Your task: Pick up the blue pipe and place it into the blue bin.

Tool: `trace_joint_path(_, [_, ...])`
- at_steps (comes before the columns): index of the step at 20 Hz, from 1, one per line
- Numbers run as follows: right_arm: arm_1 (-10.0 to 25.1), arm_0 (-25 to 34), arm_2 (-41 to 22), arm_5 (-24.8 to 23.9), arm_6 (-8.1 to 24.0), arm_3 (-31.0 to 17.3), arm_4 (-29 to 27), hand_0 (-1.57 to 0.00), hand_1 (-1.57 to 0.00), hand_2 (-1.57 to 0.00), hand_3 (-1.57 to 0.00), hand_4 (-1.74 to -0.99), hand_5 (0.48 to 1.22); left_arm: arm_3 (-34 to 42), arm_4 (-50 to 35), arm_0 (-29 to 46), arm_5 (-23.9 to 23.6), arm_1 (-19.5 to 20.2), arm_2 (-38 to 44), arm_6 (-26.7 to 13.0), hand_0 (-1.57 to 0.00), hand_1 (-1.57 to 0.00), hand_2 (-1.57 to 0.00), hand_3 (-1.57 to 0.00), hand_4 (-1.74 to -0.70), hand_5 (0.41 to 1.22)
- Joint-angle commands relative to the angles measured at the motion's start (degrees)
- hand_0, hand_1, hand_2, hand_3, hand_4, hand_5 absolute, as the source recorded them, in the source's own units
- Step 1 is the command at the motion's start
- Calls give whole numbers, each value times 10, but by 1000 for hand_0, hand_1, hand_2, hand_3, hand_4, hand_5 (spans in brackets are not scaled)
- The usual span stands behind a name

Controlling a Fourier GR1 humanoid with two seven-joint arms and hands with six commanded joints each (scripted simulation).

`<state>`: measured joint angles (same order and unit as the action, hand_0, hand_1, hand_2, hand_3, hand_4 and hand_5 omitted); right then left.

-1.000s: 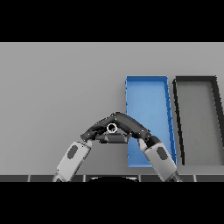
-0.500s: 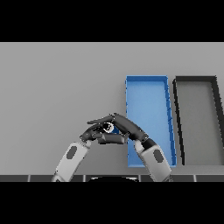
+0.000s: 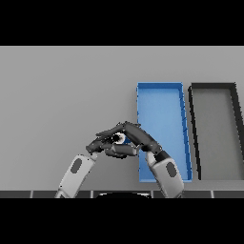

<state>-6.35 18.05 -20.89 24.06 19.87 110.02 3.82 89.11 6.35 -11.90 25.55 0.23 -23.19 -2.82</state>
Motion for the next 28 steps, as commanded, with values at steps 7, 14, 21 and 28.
trace_joint_path(7, [-31,31,48,7,44,15,-45,-1571,-1571,-1571,-1571,-1495,1221,-19,10,-2,-20,-8,3,-20,-16,-15,-14,-11,-969,512])
trace_joint_path(14, [-1,174,152,-69,149,38,-201,-1571,-1571,-1571,-1571,-1496,1221,0,8,6,-18,0,0,-37,-3,-2,-2,-2,-956,475])
trace_joint_path(21, [102,279,293,-132,146,-11,-199,-1571,-1571,-1571,-1571,-1498,1221,16,3,20,-14,12,3,-19,0,0,0,0,-951,468])
trace_joint_path(28, [145,189,347,-137,151,-47,-148,-1571,-1571,-1571,-1571,-1499,1221,18,10,17,-23,11,3,-29,1,1,1,1,-944,467])
